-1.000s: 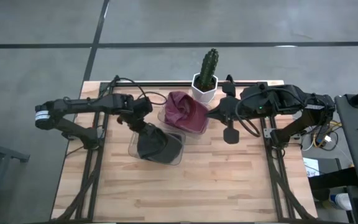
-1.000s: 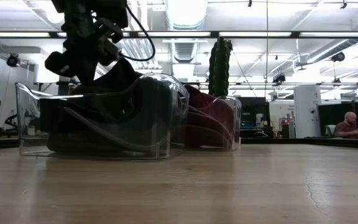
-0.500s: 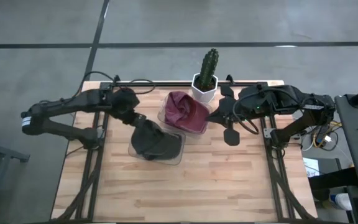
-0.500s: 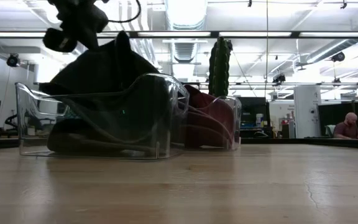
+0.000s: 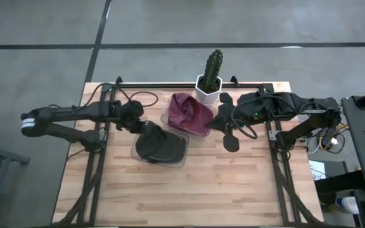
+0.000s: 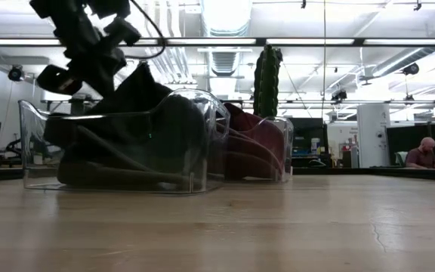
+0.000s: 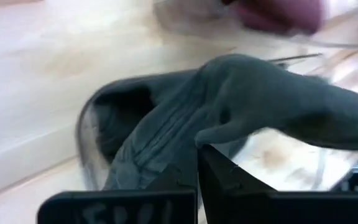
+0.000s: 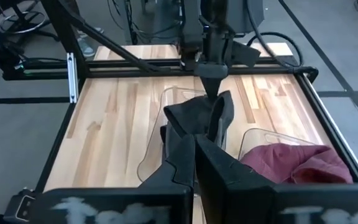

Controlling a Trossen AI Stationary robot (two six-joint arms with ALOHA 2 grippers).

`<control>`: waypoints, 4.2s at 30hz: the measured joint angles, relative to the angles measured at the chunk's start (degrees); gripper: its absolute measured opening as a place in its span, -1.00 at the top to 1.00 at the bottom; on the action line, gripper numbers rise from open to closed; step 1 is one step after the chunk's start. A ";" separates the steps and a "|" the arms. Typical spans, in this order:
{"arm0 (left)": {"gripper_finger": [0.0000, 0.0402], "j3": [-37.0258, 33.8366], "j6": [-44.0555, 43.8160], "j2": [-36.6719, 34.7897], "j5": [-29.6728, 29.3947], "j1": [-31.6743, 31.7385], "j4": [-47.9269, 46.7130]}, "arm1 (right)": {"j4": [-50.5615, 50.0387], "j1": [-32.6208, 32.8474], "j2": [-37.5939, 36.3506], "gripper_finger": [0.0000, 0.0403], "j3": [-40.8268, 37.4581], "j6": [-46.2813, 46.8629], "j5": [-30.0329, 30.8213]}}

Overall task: Pick & Place hat
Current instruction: Put the black cap into the bottom transparent bin, then return to Home Position

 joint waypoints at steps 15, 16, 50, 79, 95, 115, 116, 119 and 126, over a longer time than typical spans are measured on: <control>0.37 2.29 4.78 -1.04 0.24 -0.37 -1.36 | 1.41 -0.68 0.15 0.96 -0.41 -0.23 -0.07; 0.28 2.29 4.50 -1.04 0.43 -0.37 -1.63 | 1.46 -0.78 0.15 0.96 -0.48 -0.23 -0.06; -0.09 -3.36 41.84 -33.19 -3.73 -1.19 14.57 | 23.30 -3.03 -31.99 0.96 -45.89 3.34 12.01; -0.09 -44.19 40.92 -52.39 4.50 -1.29 58.13 | 61.18 -2.98 -53.64 0.96 -88.94 5.78 -0.74; -0.09 -45.43 45.13 -53.20 5.88 -1.29 53.69 | 70.38 -2.99 -56.11 0.96 -97.05 4.37 -0.81; -0.09 -45.71 47.89 -57.75 5.89 -1.29 45.02 | 49.01 -3.13 -76.61 0.96 -97.05 7.36 0.88; -0.09 -45.71 48.25 -57.76 5.89 -1.29 44.96 | 48.98 -3.13 -76.67 0.96 -97.05 7.71 0.87; -0.09 -45.71 47.83 -57.66 5.89 -1.29 44.96 | 48.99 -3.13 -76.68 0.96 -97.04 7.75 0.90; -0.09 -45.71 44.81 -57.50 5.88 -1.29 44.92 | 48.99 -3.13 -76.62 0.96 -97.05 7.89 0.92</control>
